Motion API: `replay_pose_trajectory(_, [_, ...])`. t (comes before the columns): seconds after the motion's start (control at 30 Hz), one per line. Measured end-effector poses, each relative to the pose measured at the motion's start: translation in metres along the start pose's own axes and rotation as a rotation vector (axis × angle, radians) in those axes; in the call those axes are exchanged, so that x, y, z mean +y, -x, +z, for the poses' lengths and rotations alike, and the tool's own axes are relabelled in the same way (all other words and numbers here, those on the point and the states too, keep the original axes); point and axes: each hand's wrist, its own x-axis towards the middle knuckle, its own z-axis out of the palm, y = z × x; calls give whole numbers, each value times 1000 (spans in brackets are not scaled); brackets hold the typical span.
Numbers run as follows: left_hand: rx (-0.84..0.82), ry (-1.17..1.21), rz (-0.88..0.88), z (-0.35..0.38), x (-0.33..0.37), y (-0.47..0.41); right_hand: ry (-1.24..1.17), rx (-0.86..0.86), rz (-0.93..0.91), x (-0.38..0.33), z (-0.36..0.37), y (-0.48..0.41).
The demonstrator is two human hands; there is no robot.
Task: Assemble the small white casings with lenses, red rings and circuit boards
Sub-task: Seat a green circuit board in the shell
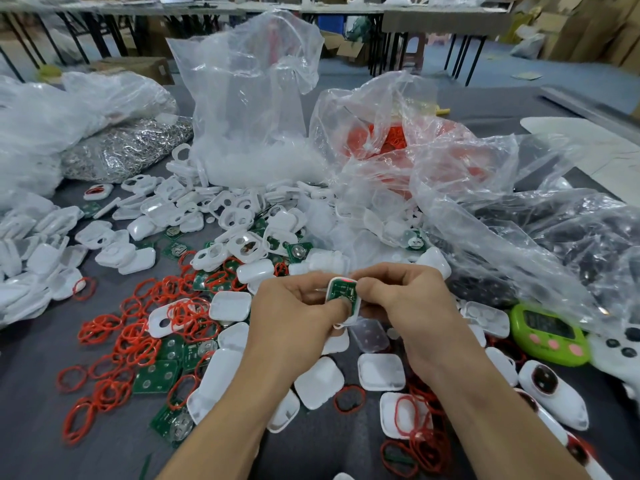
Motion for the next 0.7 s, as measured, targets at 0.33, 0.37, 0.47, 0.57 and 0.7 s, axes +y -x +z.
replay_pose_trajectory(0.33, [-19,-10,51,-1,-2,0,63,77,-53,1,2,1])
replay_pose_trajectory(0.37, [-24,-12,49,-1,-3,0,68,81,-54,1,1,0])
replay_pose_trajectory(0.47, [-71,28,49,0,-6,0,46,82,-67,0,-1,0])
replay_pose_trajectory(0.57, [-165,134,-33,1,-4,0,39,81,-98,-2,-4,1])
replay_pose_trajectory(0.7, [-285,348,-236,-1,-3,-5,36,100,-106,-4,-7,0])
